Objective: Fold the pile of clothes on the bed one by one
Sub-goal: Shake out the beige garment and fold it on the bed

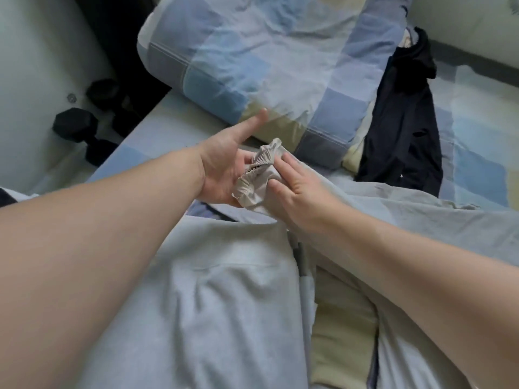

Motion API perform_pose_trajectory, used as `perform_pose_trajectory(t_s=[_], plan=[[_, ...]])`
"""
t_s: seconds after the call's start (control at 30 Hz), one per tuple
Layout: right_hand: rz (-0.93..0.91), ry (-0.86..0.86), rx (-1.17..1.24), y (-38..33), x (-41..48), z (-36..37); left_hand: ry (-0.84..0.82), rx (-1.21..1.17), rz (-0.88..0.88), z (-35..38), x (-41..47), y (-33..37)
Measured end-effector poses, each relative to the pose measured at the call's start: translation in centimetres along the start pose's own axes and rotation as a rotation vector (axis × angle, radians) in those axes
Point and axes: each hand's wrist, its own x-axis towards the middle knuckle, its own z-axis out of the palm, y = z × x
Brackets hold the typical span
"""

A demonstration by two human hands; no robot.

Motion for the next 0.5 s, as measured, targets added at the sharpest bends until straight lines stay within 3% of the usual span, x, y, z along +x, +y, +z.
perform_pose_trajectory(t_s=[0.13, 0.33, 0.5], plan=[[-0.038, -0.037, -0.008, -2.8, 2.6, 2.5, 0.130, 0.109, 0.092, -2.6, -1.0, -0.9], [0.093, -0.082, -0.055, -3.4, 4.0, 4.6, 0.693, 0.079, 0.177, -6.5, 1.3, -1.8], [0.220, -0.105, -0.150, -1.4, 4.3, 4.7, 0.967, 0.186, 0.284, -10.1, 3.5, -2.5]])
